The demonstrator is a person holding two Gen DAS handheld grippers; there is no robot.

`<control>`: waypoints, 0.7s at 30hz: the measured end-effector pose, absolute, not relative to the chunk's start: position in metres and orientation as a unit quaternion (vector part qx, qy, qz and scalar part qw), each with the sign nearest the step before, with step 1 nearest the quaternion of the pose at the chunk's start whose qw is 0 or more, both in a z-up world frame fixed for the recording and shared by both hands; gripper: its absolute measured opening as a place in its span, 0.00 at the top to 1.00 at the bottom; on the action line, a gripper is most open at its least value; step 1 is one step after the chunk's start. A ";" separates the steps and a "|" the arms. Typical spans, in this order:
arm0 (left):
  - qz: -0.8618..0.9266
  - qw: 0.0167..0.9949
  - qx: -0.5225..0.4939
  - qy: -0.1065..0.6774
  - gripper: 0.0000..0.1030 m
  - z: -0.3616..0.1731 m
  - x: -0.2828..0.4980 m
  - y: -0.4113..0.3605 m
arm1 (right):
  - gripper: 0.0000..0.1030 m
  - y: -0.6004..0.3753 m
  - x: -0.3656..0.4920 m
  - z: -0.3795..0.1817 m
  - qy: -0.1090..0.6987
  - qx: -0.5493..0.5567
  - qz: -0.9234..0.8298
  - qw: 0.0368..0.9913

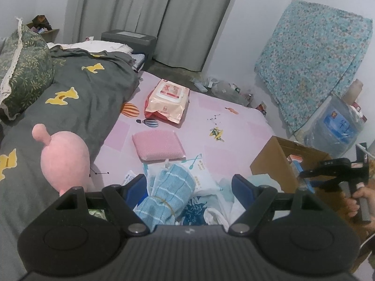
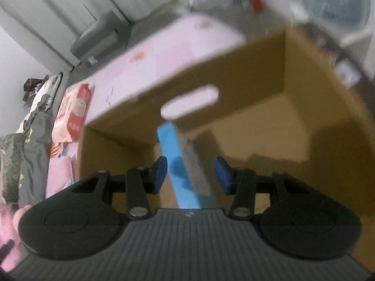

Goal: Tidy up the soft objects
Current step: 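Carry the blue-and-white box with the right gripper into the cardboard box, then open the right gripper to release the box inside the cardboard box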

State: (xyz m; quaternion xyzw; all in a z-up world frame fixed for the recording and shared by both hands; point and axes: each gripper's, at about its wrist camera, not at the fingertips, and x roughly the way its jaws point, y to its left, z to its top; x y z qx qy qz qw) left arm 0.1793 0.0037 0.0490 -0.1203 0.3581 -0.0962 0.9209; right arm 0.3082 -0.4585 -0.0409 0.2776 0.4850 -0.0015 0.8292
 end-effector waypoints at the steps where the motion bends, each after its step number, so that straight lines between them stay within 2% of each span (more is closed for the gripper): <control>1: -0.095 0.921 -0.119 0.359 0.22 0.049 0.180 0.003 | 0.56 -0.454 0.308 -0.046 0.487 0.294 0.015 0.823; 6: -0.094 0.920 -0.117 0.362 0.22 0.048 0.181 0.002 | 0.56 -0.432 0.308 -0.055 0.489 0.333 0.078 0.802; 13: -0.099 0.919 -0.115 0.365 0.22 0.045 0.184 -0.002 | 0.56 -0.443 0.290 -0.057 0.520 0.333 0.035 0.785; 21: -0.102 0.918 -0.111 0.367 0.22 0.043 0.186 -0.007 | 0.56 -0.450 0.274 -0.097 0.570 0.373 0.011 0.731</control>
